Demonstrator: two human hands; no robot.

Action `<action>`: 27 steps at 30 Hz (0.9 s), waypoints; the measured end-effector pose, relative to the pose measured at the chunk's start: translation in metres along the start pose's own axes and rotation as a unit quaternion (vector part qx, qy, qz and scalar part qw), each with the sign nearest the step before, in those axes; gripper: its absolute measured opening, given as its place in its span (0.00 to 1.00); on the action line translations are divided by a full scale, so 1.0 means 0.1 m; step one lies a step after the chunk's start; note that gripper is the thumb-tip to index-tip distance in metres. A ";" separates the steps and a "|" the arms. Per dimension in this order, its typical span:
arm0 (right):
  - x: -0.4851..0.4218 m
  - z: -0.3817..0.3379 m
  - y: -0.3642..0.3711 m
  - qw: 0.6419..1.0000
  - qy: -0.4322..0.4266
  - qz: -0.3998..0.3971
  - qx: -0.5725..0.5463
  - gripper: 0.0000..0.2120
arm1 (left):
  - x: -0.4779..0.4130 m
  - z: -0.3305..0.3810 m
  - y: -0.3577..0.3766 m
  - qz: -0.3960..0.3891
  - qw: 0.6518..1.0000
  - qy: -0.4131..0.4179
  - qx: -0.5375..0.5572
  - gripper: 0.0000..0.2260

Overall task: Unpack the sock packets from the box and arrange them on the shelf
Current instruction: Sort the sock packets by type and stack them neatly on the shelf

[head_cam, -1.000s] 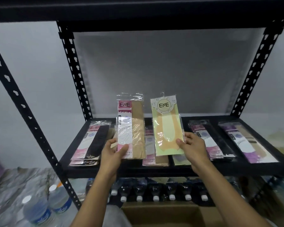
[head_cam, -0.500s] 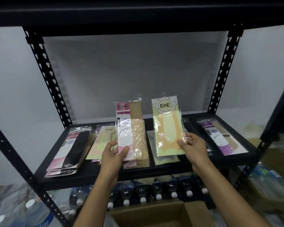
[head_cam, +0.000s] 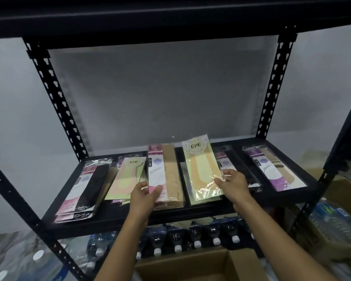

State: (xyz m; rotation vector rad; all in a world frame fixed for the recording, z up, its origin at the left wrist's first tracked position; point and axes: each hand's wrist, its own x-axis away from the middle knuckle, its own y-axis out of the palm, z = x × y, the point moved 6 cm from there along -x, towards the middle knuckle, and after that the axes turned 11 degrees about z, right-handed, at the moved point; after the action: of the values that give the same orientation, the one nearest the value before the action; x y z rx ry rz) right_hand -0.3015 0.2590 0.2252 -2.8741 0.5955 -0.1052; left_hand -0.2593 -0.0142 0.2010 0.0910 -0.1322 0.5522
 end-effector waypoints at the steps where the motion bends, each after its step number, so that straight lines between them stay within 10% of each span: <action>1: -0.02 0.02 0.03 1.000 0.001 -0.001 0.016 0.10 | -0.02 -0.03 0.02 0.006 1.000 -0.002 -0.019 0.15; 27: 0.00 0.07 0.42 0.880 -0.286 0.037 0.376 0.16 | -0.06 0.01 0.04 0.077 0.884 0.173 -0.428 0.20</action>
State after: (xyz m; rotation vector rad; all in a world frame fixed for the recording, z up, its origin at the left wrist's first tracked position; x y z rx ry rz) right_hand -0.3168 0.2222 0.2097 -1.9732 0.4116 0.4198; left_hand -0.2664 -0.0142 0.2015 -0.8890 -0.0256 0.6194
